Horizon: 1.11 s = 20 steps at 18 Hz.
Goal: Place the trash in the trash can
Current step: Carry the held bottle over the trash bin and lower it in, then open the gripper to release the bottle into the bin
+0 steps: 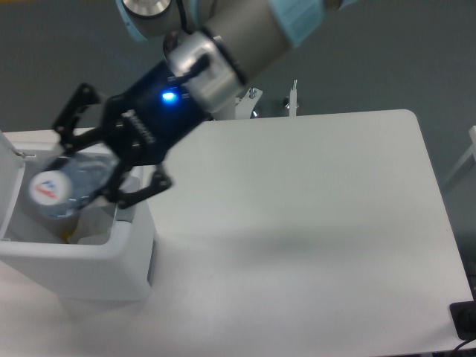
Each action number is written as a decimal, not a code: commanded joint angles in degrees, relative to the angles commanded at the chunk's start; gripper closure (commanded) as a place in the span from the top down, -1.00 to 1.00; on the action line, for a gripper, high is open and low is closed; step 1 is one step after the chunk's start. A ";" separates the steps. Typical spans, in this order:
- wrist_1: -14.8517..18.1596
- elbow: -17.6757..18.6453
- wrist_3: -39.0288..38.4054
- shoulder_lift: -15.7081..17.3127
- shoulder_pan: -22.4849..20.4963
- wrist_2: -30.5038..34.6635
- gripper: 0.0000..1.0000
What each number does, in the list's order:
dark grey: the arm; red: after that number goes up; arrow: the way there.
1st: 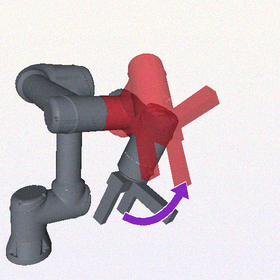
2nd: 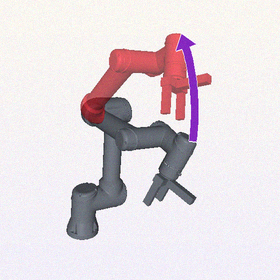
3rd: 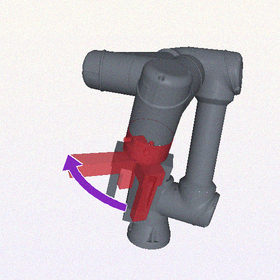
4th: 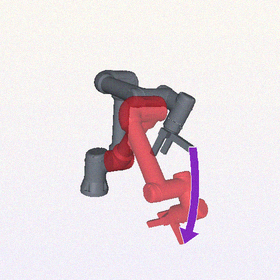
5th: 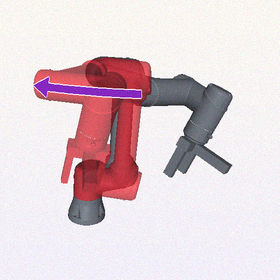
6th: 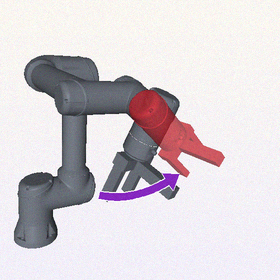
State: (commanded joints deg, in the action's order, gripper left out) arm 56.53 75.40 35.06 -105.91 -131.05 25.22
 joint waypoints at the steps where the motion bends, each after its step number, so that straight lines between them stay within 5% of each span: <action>1: -1.32 0.79 0.97 0.00 0.18 0.00 -0.53; 3: -3.26 2.03 2.03 0.00 0.88 0.00 -0.47; 6: -3.79 3.52 3.70 0.00 1.41 0.00 0.07; 8: -3.79 4.23 3.79 0.17 1.94 0.09 0.94; 17: -3.44 6.25 3.00 2.11 1.24 3.33 1.00; 20: -3.44 6.60 3.17 1.85 -4.98 8.34 1.00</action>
State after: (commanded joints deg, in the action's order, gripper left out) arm 53.09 82.00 38.23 -104.06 -136.03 33.56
